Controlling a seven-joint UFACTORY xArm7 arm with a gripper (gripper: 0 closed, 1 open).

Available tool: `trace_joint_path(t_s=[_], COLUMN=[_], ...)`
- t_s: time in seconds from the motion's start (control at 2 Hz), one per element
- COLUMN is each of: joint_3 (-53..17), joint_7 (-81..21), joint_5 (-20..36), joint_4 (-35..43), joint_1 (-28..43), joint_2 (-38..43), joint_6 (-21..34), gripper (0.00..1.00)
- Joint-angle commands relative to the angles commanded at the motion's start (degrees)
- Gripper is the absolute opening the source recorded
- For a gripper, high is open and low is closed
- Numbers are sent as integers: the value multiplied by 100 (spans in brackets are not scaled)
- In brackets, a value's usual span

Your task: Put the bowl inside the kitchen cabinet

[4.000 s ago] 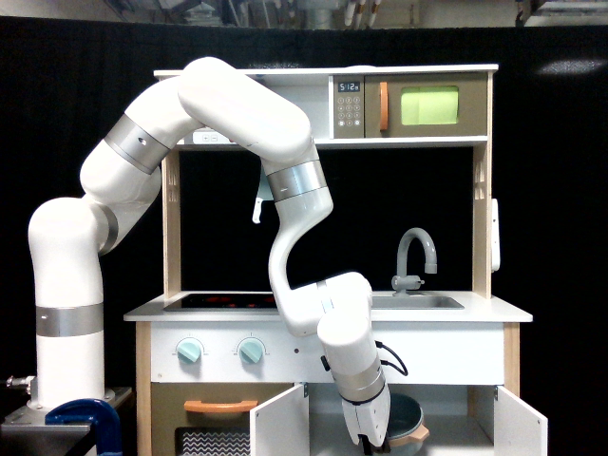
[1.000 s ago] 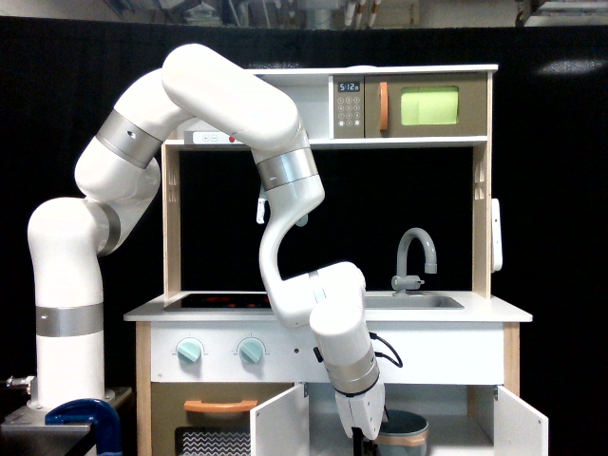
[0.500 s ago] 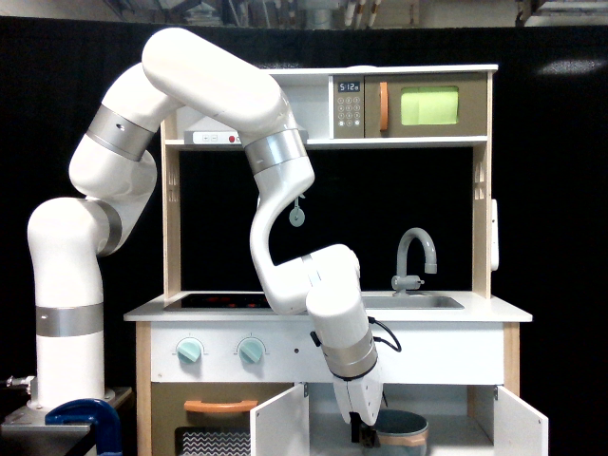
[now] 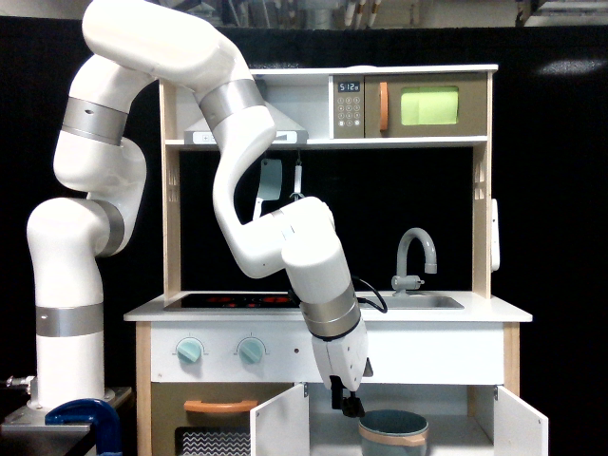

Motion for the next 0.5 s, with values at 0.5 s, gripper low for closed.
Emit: trace_joint_path(t_s=[0.5], joint_3=[-676], joint_7=[452], joint_5=[-1427], joint_4=[-260], joint_1=[-611], joint_2=[-1138], joint_6=[1010], gripper=[100])
